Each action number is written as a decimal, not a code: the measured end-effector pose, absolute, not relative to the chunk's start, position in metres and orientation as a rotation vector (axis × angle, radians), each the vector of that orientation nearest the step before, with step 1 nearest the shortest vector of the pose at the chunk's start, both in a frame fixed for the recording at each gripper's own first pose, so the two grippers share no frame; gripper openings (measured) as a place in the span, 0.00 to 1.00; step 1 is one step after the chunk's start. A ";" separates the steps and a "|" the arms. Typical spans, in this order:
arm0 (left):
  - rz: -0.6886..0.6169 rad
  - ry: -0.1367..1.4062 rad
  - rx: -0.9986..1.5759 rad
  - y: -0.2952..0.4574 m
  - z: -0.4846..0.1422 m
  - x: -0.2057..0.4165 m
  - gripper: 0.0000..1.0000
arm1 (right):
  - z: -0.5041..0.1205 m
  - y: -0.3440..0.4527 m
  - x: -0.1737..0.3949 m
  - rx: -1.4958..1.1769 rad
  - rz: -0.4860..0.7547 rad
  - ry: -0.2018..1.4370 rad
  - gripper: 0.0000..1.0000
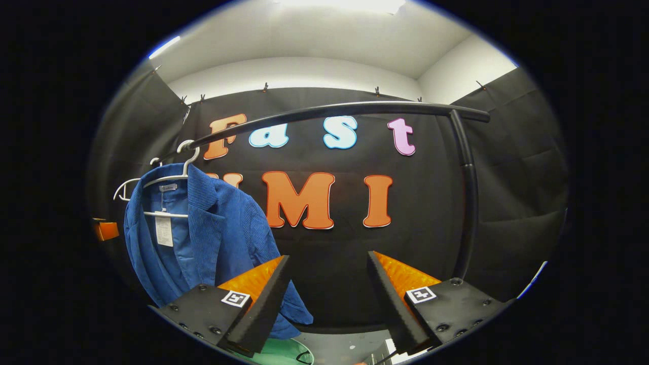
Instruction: Grasp the clothes on the hanger with both hands and then place them into the laundry hamper below.
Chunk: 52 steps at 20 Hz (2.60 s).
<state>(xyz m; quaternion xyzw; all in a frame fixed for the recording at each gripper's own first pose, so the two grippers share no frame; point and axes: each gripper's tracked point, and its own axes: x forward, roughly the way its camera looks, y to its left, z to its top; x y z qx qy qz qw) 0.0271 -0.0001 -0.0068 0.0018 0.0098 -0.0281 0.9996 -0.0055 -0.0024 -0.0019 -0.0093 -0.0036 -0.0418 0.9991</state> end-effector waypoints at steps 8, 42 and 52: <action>-0.078 0.045 0.006 0.005 -0.016 0.030 0.92 | -0.013 0.040 0.001 -0.002 -0.027 0.028 0.92; -0.135 0.163 -0.051 0.010 -0.072 0.103 0.93 | -0.078 0.265 0.107 0.042 0.360 0.178 0.72; -0.145 0.174 -0.073 0.002 -0.080 0.121 0.60 | -0.093 0.263 0.122 0.112 0.381 0.227 0.16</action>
